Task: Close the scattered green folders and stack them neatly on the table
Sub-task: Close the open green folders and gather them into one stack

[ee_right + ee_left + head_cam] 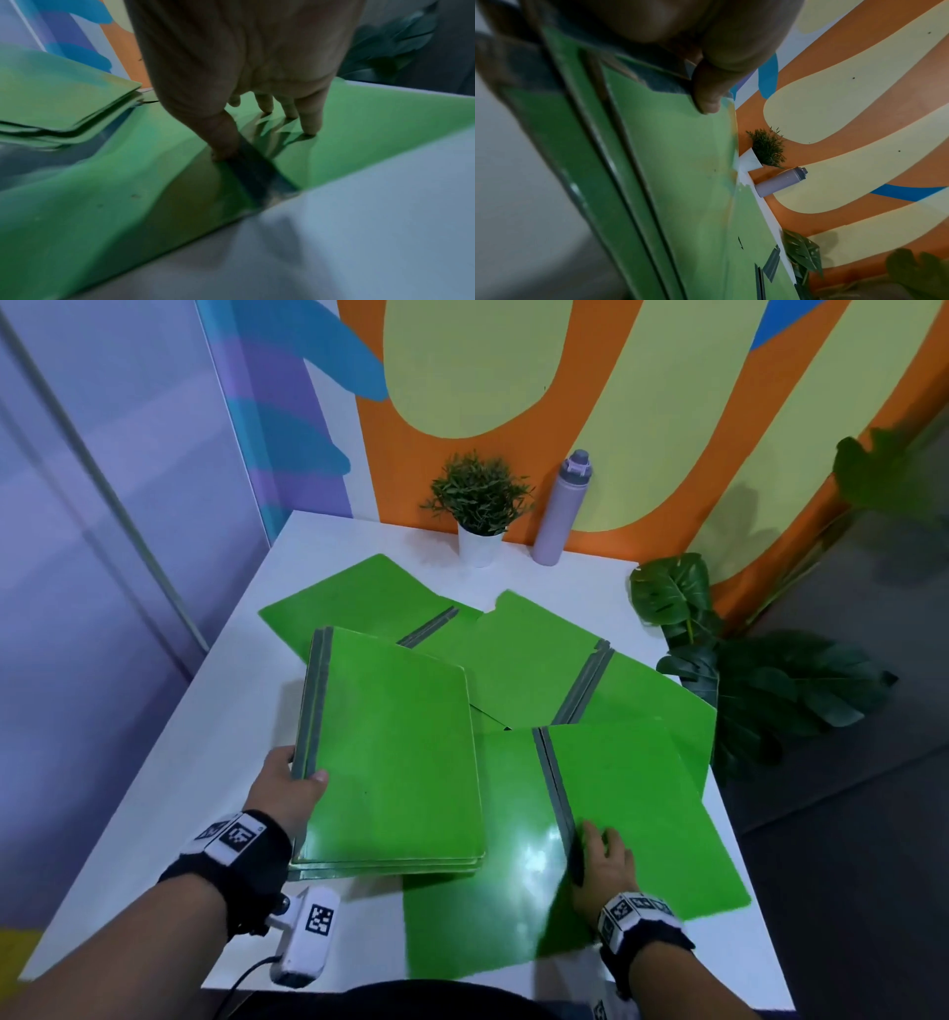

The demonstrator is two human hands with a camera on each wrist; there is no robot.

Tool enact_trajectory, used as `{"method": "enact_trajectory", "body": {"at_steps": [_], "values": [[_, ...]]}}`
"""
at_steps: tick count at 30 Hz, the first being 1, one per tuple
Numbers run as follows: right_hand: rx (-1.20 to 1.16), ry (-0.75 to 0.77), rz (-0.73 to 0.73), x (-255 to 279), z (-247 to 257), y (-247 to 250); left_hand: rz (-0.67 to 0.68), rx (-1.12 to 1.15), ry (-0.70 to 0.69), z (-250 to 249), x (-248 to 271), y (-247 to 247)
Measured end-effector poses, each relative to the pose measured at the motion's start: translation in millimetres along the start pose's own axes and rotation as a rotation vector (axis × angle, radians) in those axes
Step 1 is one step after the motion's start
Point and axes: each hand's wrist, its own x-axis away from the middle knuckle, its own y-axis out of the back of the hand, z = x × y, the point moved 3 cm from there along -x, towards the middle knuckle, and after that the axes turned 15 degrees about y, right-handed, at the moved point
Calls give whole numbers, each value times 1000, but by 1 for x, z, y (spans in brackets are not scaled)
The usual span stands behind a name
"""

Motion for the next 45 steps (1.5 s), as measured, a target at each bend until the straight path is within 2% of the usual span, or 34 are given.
{"method": "enact_trajectory", "body": {"at_steps": [3, 6, 8, 12, 14, 17, 21, 24, 26, 28, 32, 36, 39, 42, 43, 45], "values": [[-9, -182, -68, 1, -21, 18, -4, -7, -22, -2, 1, -1], [-84, -439, -65, 12, -39, 31, -8, 3, -32, -5, 2, -3], [-131, -550, -70, 18, -54, 30, -10, 13, -35, -7, 2, -5], [-372, -567, -55, 4, -96, -7, -2, 47, -40, -12, 3, -9], [-489, -555, -95, 9, -81, 1, -8, 56, -46, -15, 4, -11], [-692, -481, -231, 6, -63, 16, -14, 82, -51, -17, 5, -12], [-817, -364, -396, -5, -38, 41, -24, 111, -68, -20, 5, -10], [-542, -160, -360, -9, -6, 77, -41, 133, -82, -24, 2, -5], [-259, -39, -426, -12, 13, 102, -73, 149, -91, -25, -3, -1], [-90, 37, -568, -14, 29, 123, -99, 159, -95, -25, -9, 3], [-38, 123, -842, -11, 53, 154, -44, 148, -37, -16, -23, 7], [-248, 328, -1215, -7, 73, 181, 59, 142, 77, 6, -34, -3], [-401, 420, -1386, -4, 90, 194, 92, 126, 139, 22, -38, -13], [-527, 605, -1396, 2, 114, 196, 104, 115, 162, 26, -41, -20], [-500, 707, -1346, 5, 126, 191, 109, 101, 168, 26, -42, -21], [-357, 881, -1157, 4, 149, 166, 117, 111, 161, 23, -44, -23]]}}
